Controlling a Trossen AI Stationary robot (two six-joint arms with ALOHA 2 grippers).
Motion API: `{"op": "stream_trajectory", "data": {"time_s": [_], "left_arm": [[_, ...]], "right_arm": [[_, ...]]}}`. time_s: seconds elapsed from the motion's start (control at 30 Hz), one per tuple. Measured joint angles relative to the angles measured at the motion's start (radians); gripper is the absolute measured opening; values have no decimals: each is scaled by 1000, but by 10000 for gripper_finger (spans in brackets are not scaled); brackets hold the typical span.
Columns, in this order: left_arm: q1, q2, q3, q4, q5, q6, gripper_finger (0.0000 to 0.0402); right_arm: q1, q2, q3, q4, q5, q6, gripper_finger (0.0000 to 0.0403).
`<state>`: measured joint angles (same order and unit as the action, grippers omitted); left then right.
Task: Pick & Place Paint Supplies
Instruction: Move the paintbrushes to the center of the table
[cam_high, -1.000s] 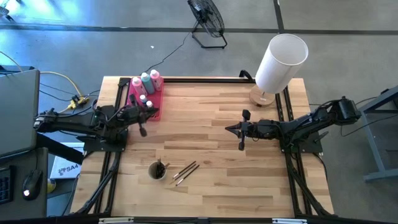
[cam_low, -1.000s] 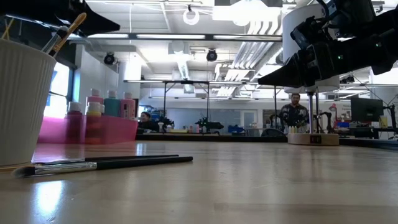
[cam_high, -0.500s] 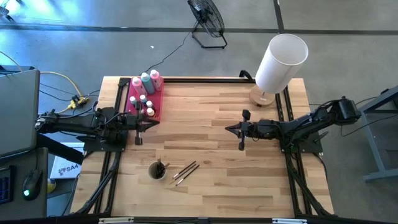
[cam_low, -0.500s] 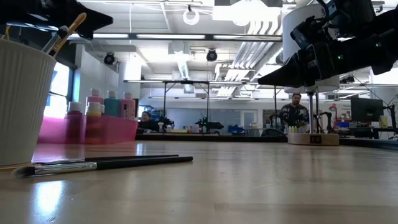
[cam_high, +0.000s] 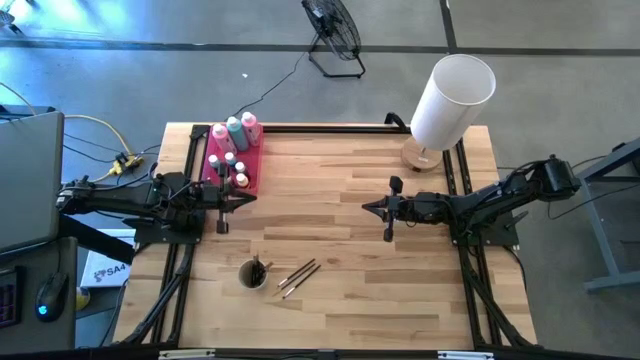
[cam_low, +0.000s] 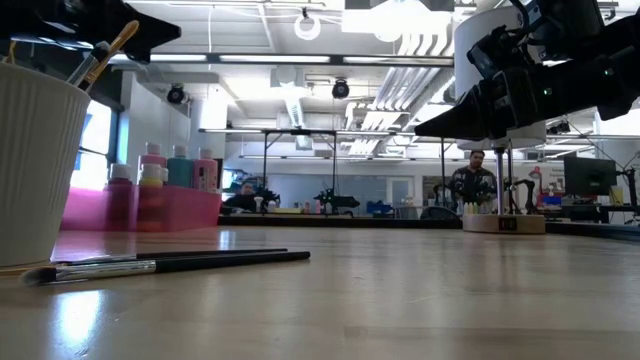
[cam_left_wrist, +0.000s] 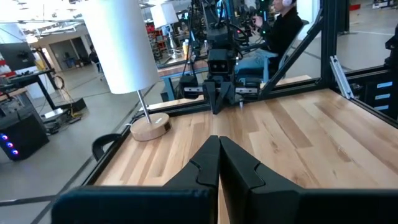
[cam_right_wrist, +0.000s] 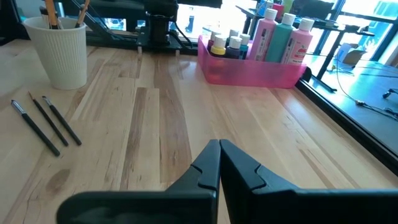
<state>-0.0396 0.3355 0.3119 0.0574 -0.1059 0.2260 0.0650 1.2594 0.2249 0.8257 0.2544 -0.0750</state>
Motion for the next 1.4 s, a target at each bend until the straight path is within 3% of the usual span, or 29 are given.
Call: {"op": "stream_trajectory", "data": {"time_s": [0.83,0.97,1.07,1.23,1.4], "left_arm": [[0,0,0,-9,3,-78,7],[0,0,0,-8,3,-80,7],[0,0,0,-8,3,-80,7],[0,0,0,-7,3,-83,7],[0,0,0,-7,1,-133,7]], "right_arm": [[0,0,0,0,-5,5,2],[0,0,5,-4,-147,43,2],[6,11,53,-46,-230,73,2],[44,78,216,-273,-227,47,2],[76,215,341,-326,-235,17,2]]}}
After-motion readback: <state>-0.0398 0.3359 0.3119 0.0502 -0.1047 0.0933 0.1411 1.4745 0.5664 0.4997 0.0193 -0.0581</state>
